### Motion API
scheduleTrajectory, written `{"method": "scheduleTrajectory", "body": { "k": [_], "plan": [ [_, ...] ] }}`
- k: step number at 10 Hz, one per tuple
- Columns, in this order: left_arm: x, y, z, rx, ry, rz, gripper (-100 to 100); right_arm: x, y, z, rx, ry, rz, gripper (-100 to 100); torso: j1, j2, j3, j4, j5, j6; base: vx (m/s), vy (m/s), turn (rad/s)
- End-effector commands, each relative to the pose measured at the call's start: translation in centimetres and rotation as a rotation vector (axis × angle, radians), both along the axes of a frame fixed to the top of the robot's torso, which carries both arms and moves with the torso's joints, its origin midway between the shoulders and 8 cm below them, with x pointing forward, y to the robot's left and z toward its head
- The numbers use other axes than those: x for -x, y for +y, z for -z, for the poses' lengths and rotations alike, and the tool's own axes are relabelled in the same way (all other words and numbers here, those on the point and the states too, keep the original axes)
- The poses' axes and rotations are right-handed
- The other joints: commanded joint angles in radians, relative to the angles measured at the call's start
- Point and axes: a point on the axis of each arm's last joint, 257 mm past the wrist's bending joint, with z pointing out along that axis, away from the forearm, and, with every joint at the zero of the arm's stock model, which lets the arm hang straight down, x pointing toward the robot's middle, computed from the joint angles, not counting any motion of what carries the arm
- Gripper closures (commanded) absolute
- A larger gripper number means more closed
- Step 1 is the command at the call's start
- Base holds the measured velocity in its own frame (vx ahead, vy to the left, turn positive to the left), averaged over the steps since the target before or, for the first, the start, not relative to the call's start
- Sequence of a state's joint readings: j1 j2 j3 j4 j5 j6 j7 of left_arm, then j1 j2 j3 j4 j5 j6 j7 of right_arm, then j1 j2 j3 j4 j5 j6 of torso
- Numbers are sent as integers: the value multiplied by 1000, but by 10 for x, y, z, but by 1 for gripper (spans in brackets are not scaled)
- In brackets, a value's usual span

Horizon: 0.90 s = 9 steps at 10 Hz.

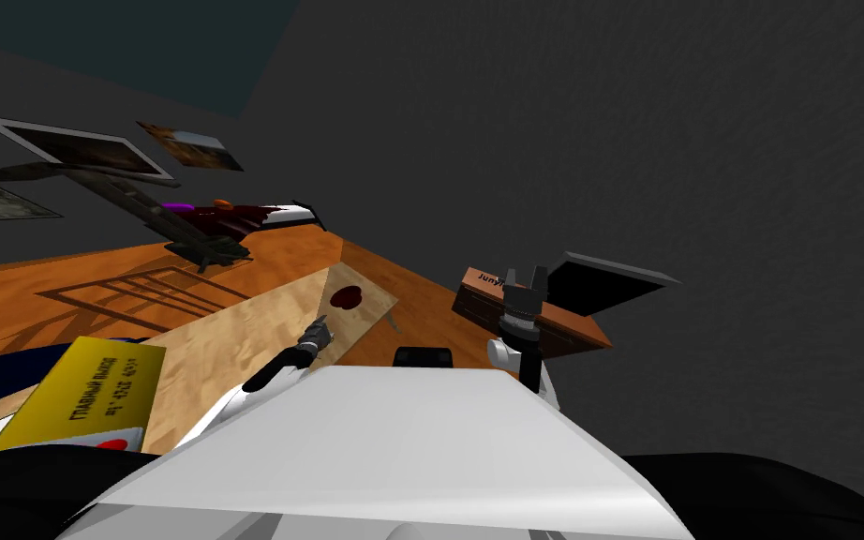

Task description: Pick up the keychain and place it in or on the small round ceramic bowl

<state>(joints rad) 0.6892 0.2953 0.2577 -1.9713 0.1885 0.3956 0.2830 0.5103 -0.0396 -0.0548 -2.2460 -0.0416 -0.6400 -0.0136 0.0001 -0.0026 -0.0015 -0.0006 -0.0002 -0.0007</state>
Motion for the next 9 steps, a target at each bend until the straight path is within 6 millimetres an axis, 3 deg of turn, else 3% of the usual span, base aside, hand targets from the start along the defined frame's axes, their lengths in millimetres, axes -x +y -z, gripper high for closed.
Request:
{"method": "scheduleTrajectory", "body": {
  "k": [1, 2, 3, 4, 5, 6, 7, 8, 9],
  "plan": [
    [23, 15, 15, 23, 59, -55, -100, 0, 0, 0, 0, 0, 0, 0, 0, 0, 0, 0, 0, 0, 67, 0, -126],
    [25, 15, 18, 28, 73, -59, -100, 0, 0, 0, 0, 0, 0, 0, 0, 0, 0, 0, 0, 0, 60, 0, -44],
    [47, 26, 31, 49, 121, -108, -100, 0, 0, 0, 0, 0, 0, 0, 0, 0, 0, 0, 0, 0, 78, 7, -78],
    [48, 26, 33, 52, 130, -110, -100, 0, 0, 0, 0, 0, 0, 0, 0, -1, 0, 0, 0, 0, 64, 14, -54],
    [69, 36, 44, 70, 169, -156, -100, 0, 0, 0, 0, 0, 0, 0, 1, 0, 0, 0, 0, 0, 72, 12, -134],
    [72, 36, 47, 76, 186, -161, -100, 0, 0, 0, 0, 0, 0, 0, 1, -1, 0, 0, 0, 0, 60, 14, -50],
    [93, 45, 56, 95, 224, -207, -100, 0, 0, 0, 0, 0, 0, 0, 1, 0, 0, 0, 0, 0, 70, 10, -90],
    [96, 45, 59, 101, 238, -211, -100, 0, 0, 0, 0, 0, 0, 0, 0, 0, 0, 0, 0, 0, 57, 9, -45],
    [120, 52, 69, 124, 283, -259, -100, 0, 0, 0, 0, 0, 0, 0, 0, 0, 0, 0, 0, 0, 67, 2, -103]
  ]
}}
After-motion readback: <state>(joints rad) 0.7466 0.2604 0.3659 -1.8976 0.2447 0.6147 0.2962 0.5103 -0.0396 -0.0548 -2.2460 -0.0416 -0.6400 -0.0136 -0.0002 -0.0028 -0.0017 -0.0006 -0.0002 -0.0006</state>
